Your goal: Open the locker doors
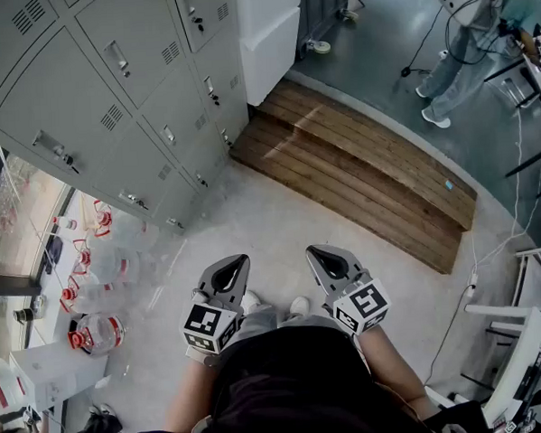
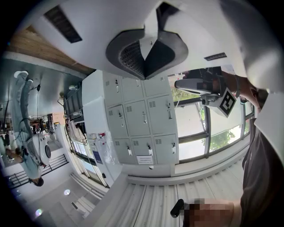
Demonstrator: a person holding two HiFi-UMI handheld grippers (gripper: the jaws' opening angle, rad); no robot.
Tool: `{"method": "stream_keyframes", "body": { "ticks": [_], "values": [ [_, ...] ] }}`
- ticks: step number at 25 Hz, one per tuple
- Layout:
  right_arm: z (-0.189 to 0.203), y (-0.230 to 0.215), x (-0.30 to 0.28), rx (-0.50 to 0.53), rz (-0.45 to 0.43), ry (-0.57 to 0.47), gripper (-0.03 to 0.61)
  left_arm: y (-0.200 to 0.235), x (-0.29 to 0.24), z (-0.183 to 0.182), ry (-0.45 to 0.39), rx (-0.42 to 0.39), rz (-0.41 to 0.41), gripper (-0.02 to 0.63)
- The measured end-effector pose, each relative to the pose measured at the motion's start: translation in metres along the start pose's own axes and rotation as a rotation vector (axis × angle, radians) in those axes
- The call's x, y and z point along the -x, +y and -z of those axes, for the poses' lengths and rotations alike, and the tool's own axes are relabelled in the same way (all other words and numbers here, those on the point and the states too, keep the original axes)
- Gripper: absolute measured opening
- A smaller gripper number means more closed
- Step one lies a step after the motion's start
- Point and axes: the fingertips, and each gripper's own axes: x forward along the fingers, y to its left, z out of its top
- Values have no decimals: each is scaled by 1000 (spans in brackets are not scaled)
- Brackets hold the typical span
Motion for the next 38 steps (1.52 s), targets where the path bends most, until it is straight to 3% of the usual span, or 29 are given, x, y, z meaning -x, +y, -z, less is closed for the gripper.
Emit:
{"method": "stream_keyframes", "body": {
  "ticks": [14,18,25,32,38],
  "values": [
    [-13,25,-75,-65,38,-1,28,94,34,21,2,81,15,18],
    [-11,16,-98,-69,82,27,28,124,36,26,6,96,10,18],
    [-13,-18,-153,-110,74,46,28,176,14,30,38,127,-43,17],
    [-31,-76,-241,-108,-84,103,28,225,-50,15,72,194,-168,18],
    [-46,-113,-323,-74,-281,181,28,271,-91,3,86,269,-348,18]
  ]
}}
